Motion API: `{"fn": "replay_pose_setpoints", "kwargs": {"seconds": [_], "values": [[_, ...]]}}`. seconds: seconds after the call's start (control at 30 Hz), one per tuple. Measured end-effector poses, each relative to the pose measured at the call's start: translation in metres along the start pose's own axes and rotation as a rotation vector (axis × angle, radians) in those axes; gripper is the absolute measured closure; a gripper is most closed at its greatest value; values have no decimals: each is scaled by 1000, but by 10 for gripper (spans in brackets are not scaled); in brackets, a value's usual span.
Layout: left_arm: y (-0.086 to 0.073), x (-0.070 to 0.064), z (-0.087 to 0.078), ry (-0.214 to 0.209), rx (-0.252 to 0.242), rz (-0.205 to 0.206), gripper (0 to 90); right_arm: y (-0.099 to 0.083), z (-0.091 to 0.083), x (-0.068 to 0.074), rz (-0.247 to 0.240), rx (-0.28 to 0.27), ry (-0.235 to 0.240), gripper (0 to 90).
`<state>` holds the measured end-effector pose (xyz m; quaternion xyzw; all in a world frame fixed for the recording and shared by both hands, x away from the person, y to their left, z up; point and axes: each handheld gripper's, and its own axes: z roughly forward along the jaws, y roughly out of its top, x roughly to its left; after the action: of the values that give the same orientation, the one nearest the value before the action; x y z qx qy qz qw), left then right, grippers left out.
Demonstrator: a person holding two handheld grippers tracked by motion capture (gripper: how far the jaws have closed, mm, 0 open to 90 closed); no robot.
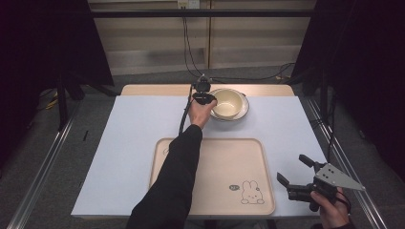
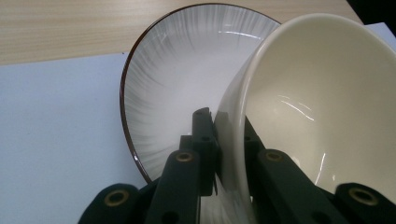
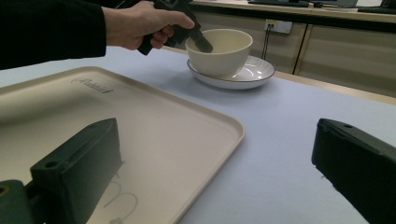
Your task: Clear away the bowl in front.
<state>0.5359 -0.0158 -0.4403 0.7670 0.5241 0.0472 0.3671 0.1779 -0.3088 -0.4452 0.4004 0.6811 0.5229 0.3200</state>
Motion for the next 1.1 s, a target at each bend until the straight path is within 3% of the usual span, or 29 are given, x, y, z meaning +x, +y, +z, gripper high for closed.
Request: {"fn": "replay_pose_setpoints", "kwargs": {"seconds": [0.27,0.3,0.57,1.1], "values": [[-1,8,-12,-17,-31,-21,835,0,0,1,-2,-5,-4,8],[-1,9,-14,-10,-25,-5,835,0,0,1,-1,-5,-6,9],[-8,15,-23,-20,-39,-14,835,0,0,1,-2,-7,4,8],[-9,17,-65,-103,-54,73,835,0,1,2,2,-3,-11,8]]}}
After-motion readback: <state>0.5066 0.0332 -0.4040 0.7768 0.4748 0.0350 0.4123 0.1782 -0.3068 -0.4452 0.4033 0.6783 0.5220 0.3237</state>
